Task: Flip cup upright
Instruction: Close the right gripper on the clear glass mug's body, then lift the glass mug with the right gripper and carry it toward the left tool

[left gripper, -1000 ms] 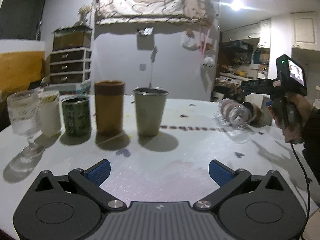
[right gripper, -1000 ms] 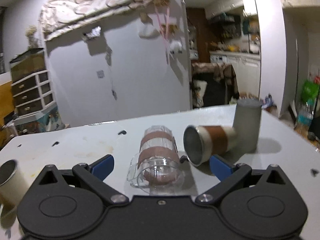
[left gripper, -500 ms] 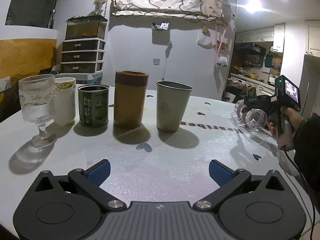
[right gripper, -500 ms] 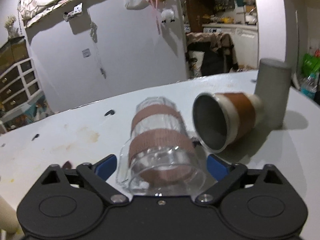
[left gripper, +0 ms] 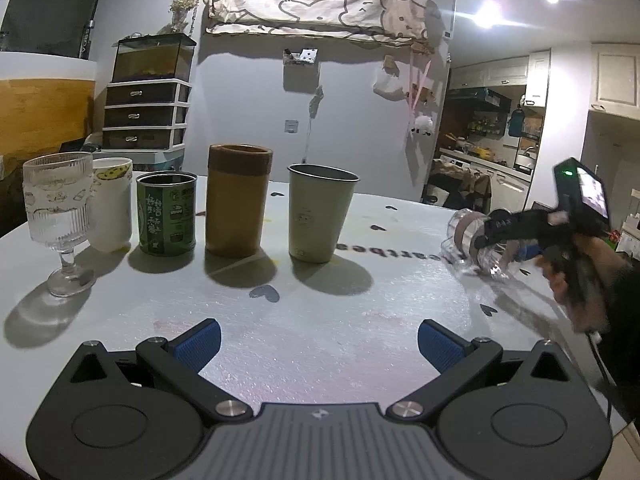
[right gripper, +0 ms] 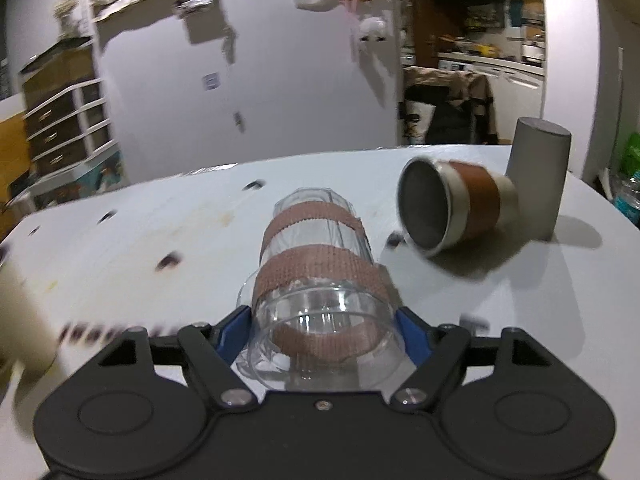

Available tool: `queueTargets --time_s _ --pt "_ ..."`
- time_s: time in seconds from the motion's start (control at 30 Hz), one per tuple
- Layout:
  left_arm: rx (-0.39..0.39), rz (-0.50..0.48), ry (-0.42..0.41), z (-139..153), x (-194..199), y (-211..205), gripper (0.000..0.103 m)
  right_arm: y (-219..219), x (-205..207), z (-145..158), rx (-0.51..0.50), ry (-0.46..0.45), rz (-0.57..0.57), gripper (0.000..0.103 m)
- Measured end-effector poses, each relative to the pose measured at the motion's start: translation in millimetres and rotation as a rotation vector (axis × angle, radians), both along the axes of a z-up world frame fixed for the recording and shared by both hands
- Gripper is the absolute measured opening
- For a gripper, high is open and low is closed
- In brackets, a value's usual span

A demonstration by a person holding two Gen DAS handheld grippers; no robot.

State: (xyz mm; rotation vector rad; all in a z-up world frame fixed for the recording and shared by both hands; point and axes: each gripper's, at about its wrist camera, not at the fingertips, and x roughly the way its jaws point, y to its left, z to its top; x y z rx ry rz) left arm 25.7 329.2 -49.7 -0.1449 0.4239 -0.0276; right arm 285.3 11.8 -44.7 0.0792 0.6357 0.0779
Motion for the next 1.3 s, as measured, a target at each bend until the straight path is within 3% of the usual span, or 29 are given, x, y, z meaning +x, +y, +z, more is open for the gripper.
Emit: queueTargets --time_s 0.23,0.4,0.6,0.8,0.9,1.03,1.3 --pt "0.006 -0.005 -0.018 4.3 -6.4 -1.4 0.103 26.5 -84.6 9.1 -0.001 -0.006 0.167 0.078" --pt "0.012 -0.007 -0.025 7.3 -2.9 -1.9 0.103 48.1 -140.4 8.7 0.008 -0.013 0.348 0.078" --pt "0.074 -0.075 -0.104 27.9 12.9 0.2 0.103 69.6 -195.7 9.4 -0.001 -0.008 0.616 0.078" --pt "0.024 -0.173 -0.020 34.8 63.3 0.4 0.103 74.7 -230.3 13.6 -0.038 -0.044 0.752 0.078" --pt "0.009 -0.213 0.061 28.2 92.1 -3.9 0.103 75.9 -238.6 8.5 -0.088 -0.051 0.758 0.086" --pt "0.056 -0.214 0.159 12.9 116.4 -9.2 0.103 63.9 -246.3 3.5 -0.108 -0.064 0.718 0.089" --pt "0.045 -0.232 0.165 7.7 94.7 3.0 0.103 27.0 -238.2 -5.9 -0.101 -0.066 0.544 0.094"
